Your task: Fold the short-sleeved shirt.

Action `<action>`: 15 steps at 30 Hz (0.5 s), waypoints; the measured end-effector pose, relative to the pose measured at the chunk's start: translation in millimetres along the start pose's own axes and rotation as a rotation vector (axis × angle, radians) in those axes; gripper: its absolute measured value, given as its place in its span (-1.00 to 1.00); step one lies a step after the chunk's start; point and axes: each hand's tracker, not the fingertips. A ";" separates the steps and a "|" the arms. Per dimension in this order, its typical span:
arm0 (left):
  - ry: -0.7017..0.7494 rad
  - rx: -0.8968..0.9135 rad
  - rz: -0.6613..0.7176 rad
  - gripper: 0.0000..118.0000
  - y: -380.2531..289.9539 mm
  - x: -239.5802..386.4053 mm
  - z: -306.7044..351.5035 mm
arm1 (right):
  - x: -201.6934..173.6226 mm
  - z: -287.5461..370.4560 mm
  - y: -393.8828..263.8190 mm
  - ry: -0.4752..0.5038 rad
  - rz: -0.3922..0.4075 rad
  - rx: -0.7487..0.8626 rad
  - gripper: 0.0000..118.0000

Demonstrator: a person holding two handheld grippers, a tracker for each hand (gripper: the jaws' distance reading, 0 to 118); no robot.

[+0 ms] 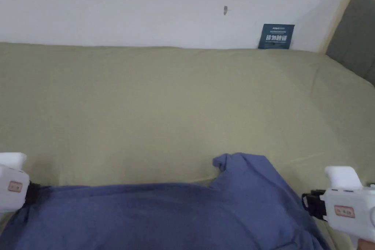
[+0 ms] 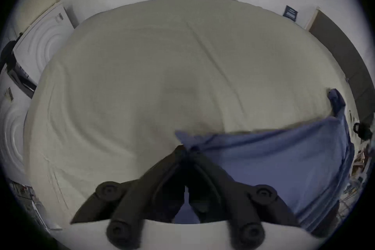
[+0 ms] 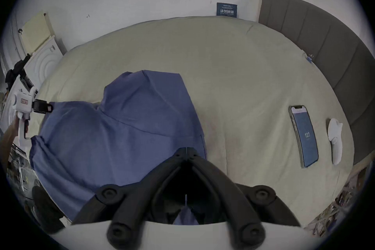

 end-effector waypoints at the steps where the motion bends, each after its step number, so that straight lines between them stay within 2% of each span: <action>1: 0.023 0.000 -0.001 -0.97 0.0 2.0 -0.1 | -3.1 -4.2 4.8 -0.001 -0.001 -0.004 -1.00; 2: 0.023 -0.009 -0.015 -0.97 0.0 2.4 -0.4 | -1.6 -10.9 11.0 -0.001 -0.009 -0.004 -1.00; 3: 0.026 -0.005 -0.018 -0.97 -1.2 3.4 -0.6 | 0.0 -16.9 16.3 -0.003 -0.015 -0.004 -0.90; 4: 0.033 -0.003 -0.024 -0.97 -3.9 10.0 4.9 | 2.7 -24.6 22.3 -0.004 -0.022 -0.008 -0.48; 5: 0.030 -0.006 -0.017 -0.97 -3.9 9.8 4.8 | 3.2 -33.9 26.4 -0.001 -0.030 -0.041 0.19; 6: 0.025 -0.007 0.000 -0.97 -4.1 9.4 4.6 | 5.7 -44.3 28.6 0.000 -0.032 -0.094 0.95; 7: 0.019 -0.011 0.015 -0.97 -4.4 9.0 4.4 | 7.8 -52.8 29.8 0.003 -0.021 -0.136 0.94; 9: 0.015 -0.009 0.030 -0.97 -6.5 11.0 5.5 | 5.2 -64.9 31.5 -0.049 -0.003 -0.149 0.76; 11: 0.015 -0.010 0.030 -0.97 -9.0 13.6 6.1 | 9.5 -77.8 30.6 -0.074 0.021 -0.211 0.76; 13: 0.020 -0.007 0.019 -0.97 -9.6 15.0 5.9 | 9.6 -84.4 24.5 -0.077 0.031 -0.193 0.56; 14: 0.023 -0.006 0.017 -0.97 -10.1 16.2 7.3 | 13.2 -82.7 23.8 -0.049 0.019 -0.185 0.49; 15: 0.024 -0.005 0.017 -0.97 -10.6 17.0 9.2 | 14.1 -78.9 23.8 -0.054 0.006 -0.169 0.09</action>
